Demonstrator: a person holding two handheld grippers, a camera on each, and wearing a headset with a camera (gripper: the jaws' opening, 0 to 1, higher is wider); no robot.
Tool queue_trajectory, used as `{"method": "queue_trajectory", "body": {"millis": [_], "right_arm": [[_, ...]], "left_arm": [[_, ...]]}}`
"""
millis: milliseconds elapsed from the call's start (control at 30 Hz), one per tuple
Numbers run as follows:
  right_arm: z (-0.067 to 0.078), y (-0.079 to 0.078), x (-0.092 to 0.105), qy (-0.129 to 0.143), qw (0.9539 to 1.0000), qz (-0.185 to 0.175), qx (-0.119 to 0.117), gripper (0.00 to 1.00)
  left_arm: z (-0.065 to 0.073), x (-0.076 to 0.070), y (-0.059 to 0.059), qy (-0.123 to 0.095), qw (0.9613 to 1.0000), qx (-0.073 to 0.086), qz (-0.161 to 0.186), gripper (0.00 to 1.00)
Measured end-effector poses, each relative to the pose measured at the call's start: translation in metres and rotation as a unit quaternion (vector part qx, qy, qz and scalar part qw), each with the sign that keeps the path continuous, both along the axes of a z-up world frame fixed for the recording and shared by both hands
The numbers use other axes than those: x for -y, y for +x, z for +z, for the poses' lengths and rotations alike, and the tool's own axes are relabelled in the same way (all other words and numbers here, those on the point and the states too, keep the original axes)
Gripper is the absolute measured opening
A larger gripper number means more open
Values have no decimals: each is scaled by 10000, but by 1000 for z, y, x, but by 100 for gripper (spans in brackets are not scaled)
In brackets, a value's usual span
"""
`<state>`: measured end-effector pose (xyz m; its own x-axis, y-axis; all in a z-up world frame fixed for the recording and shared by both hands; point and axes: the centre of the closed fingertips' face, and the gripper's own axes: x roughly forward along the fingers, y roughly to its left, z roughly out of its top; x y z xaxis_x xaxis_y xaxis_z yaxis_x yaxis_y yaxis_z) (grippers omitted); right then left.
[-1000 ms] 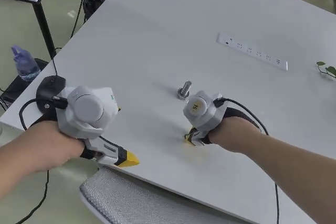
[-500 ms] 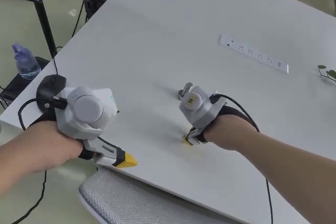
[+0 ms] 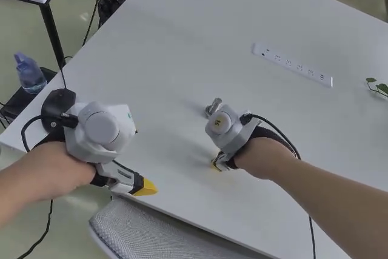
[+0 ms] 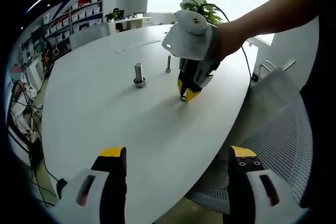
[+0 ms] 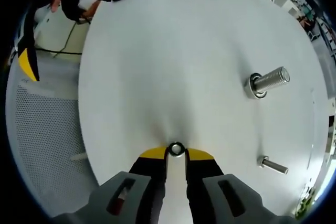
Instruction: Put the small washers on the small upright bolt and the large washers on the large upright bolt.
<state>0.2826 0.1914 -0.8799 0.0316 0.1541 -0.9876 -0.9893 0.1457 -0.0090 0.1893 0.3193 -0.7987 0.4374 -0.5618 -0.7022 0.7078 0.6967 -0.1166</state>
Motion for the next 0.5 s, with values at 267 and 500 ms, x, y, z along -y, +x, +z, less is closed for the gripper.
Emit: {"method": "queue_trajectory", "body": {"millis": [267, 500], "right_arm": [[1, 1, 5, 149, 9998, 104, -55, 14], [13, 9, 13, 316, 9995, -39, -28, 14]], "left_arm": [[0, -1, -3, 72, 10000, -33, -34, 77], [1, -2, -1, 93, 9999, -29, -46, 77]]}}
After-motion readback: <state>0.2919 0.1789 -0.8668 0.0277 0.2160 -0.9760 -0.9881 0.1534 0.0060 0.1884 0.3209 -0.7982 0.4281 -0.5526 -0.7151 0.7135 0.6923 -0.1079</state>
